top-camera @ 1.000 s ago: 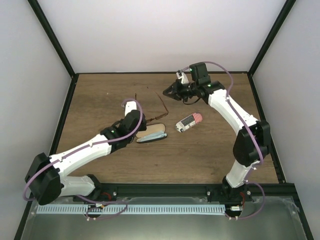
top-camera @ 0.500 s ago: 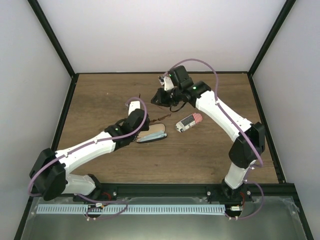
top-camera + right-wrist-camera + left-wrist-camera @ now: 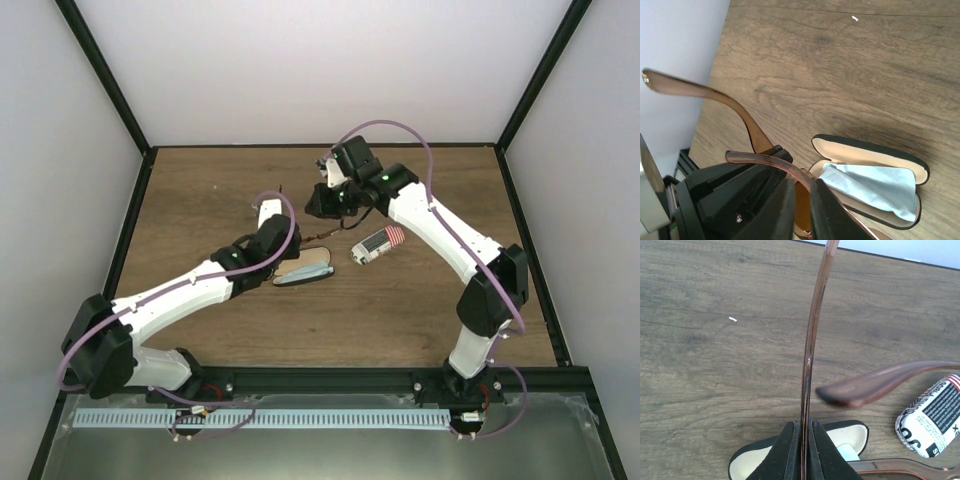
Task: Organize the sunglasses
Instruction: Fold the sunglasses.
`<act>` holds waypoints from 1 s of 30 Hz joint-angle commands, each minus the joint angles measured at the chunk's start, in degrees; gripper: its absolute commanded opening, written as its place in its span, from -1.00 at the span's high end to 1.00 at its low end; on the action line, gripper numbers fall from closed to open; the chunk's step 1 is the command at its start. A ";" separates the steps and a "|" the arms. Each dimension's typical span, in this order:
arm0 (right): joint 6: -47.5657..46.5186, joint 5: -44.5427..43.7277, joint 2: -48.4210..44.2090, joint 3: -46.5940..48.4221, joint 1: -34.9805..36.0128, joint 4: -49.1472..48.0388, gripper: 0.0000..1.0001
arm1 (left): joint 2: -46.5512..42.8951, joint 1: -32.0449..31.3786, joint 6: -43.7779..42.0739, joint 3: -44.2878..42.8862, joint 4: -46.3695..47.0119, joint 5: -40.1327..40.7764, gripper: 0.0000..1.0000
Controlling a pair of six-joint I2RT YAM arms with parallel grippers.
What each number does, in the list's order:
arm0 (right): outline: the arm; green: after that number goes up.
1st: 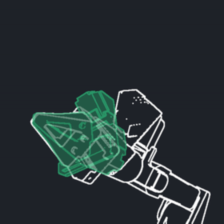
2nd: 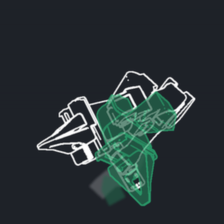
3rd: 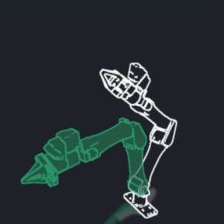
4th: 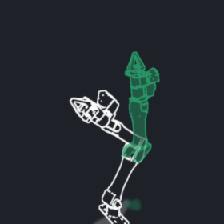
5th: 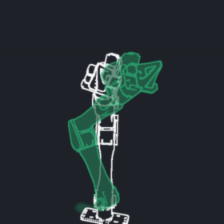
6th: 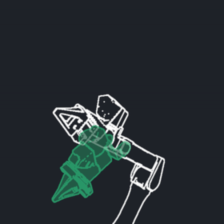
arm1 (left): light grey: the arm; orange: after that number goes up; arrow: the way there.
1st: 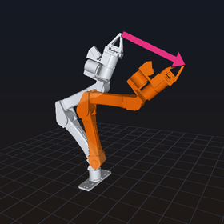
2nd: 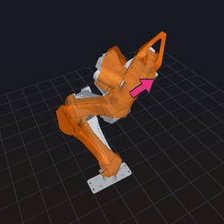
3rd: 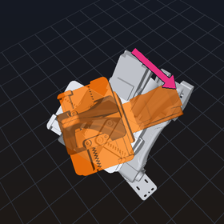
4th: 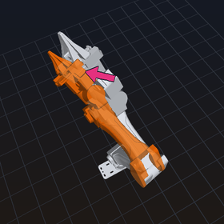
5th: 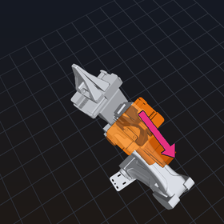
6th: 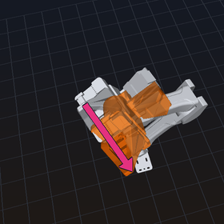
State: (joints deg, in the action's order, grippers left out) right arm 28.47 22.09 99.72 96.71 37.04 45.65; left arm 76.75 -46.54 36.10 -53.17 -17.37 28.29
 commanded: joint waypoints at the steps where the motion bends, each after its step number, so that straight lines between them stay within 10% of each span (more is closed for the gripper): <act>1: 3.24 -1.86 -1.72 3.53 -2.84 0.00 0.71 | 0.80 -0.18 2.25 -2.10 -1.76 2.40 0.92; 4: 7.81 -8.18 -9.80 -2.40 -5.88 -7.93 -0.03 | 1.20 -0.21 6.10 -3.08 -4.60 5.73 0.91; 7: 10.88 -9.00 -16.26 -8.76 -9.55 -13.67 -0.29 | 0.79 -0.29 8.05 -3.32 -4.77 8.35 0.91; 30: 20.16 9.27 -11.85 -16.56 -11.47 -14.86 -0.07 | 6.22 -3.24 8.98 -12.35 -5.89 21.94 0.92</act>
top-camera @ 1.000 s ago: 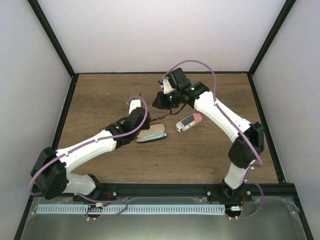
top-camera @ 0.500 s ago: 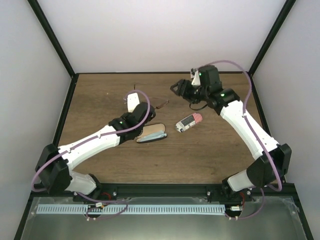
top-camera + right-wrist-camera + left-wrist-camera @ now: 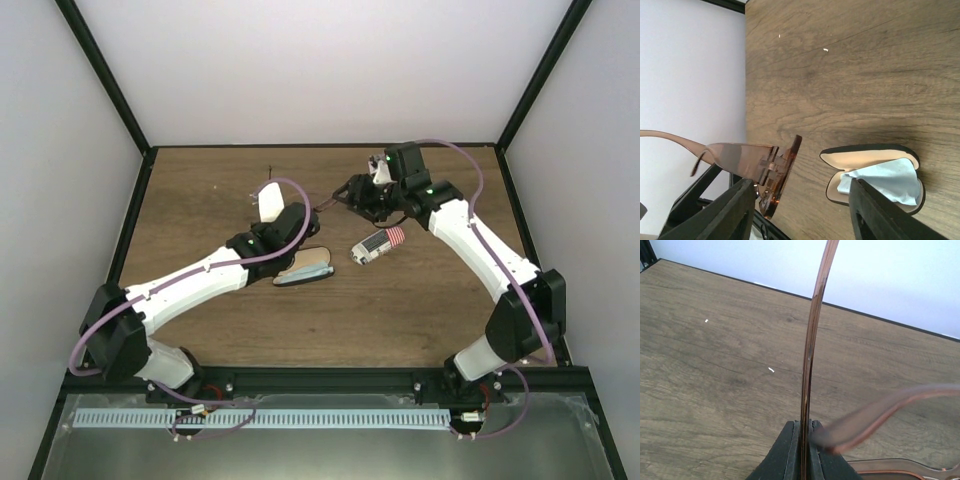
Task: Organize the sunglasses
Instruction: Fold the sunglasses.
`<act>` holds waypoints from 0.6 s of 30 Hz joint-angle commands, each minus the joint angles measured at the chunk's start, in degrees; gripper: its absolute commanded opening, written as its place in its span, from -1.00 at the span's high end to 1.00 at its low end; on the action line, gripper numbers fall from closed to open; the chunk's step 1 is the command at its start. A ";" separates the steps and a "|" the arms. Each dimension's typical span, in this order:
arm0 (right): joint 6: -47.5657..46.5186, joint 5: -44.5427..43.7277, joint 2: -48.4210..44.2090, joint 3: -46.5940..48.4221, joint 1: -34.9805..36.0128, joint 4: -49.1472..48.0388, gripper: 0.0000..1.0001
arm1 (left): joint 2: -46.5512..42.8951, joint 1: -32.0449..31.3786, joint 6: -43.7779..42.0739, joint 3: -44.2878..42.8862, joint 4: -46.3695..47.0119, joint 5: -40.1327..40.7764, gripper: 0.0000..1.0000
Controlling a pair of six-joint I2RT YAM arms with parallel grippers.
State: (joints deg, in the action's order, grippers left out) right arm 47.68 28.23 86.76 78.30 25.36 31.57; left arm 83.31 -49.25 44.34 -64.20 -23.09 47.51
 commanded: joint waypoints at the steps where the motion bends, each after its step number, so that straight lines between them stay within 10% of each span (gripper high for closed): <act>1: 1.14 3.53 1.13 1.74 0.35 -0.86 -0.02 | -0.34 -0.64 0.83 -1.36 -0.24 3.07 0.91; 18: 3.49 8.48 2.06 0.41 0.47 -2.75 0.55 | -0.60 -2.20 0.22 -1.85 0.07 6.48 0.91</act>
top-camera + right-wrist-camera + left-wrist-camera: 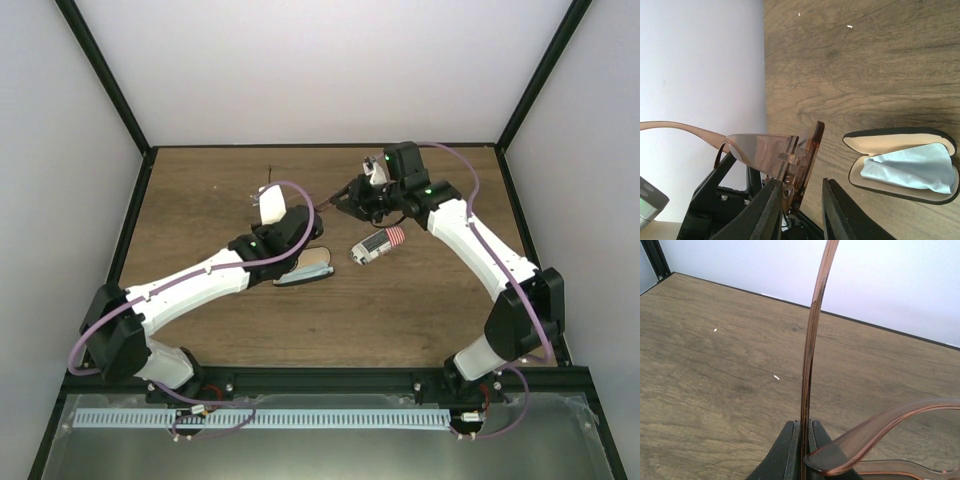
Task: Organize the sunglasses
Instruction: Fold the sunglasses.
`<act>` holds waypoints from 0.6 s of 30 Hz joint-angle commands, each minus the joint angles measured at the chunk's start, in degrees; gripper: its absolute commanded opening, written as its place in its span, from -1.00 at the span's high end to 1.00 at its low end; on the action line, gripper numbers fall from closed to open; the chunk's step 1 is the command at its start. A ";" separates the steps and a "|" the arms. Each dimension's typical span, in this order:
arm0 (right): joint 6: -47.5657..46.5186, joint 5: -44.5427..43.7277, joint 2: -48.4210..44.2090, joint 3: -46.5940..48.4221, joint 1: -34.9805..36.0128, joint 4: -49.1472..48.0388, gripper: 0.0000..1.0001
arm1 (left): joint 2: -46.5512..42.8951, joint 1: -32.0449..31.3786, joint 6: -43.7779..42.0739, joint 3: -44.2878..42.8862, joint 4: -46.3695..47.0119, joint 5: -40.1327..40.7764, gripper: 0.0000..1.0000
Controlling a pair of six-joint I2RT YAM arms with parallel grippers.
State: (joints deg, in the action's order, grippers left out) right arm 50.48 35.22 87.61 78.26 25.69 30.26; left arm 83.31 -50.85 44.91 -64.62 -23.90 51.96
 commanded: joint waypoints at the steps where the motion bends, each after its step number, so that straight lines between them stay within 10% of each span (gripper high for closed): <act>1: 0.76 1.47 1.30 0.51 0.15 -1.66 0.57 | -0.87 -0.65 -0.67 -1.22 1.17 2.00 0.91; 18: 3.61 2.81 2.52 1.87 -0.29 -4.12 0.99 | -1.87 -2.50 -2.87 0.37 2.10 5.52 0.61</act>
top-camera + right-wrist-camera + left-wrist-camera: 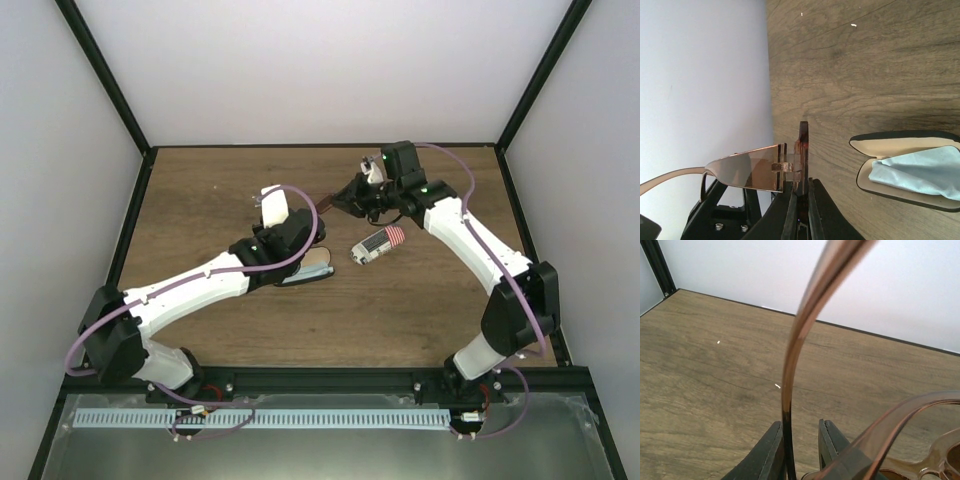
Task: Organize the sunglasses
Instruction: Fold the sunglasses.
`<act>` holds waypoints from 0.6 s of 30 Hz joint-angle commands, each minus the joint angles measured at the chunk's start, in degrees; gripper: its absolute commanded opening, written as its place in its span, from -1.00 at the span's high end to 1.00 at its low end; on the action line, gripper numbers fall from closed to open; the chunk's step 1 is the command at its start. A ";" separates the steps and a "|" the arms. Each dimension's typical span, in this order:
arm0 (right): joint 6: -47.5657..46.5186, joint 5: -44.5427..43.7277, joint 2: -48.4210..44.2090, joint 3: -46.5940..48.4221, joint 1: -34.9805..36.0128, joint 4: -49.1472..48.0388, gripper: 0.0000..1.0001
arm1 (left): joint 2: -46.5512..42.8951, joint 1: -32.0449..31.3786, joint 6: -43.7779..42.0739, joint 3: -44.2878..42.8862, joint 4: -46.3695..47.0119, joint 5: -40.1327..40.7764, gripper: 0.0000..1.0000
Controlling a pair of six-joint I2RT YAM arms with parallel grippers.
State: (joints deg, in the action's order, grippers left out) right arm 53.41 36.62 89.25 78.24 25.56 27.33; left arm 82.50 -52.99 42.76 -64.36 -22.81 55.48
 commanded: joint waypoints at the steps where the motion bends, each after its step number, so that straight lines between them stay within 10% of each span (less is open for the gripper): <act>1: 0.61 1.43 1.12 1.94 -0.14 -1.27 0.99 | -1.03 -0.43 -0.75 0.11 1.01 2.11 0.60; 11: -0.89 -1.64 1.81 2.39 -0.98 -0.99 0.99 | -6.61 -0.98 -0.16 1.27 -0.66 -3.05 -0.74; 18: -1.07 -2.70 2.69 2.32 -1.81 -1.89 0.99 | -13.45 -1.95 2.74 1.12 -5.76 -4.87 -0.79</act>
State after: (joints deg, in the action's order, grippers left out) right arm 53.34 34.98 90.98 78.26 24.43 26.83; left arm 72.42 -54.06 42.96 -62.52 -24.38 50.94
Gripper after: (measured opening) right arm 0.038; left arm 0.938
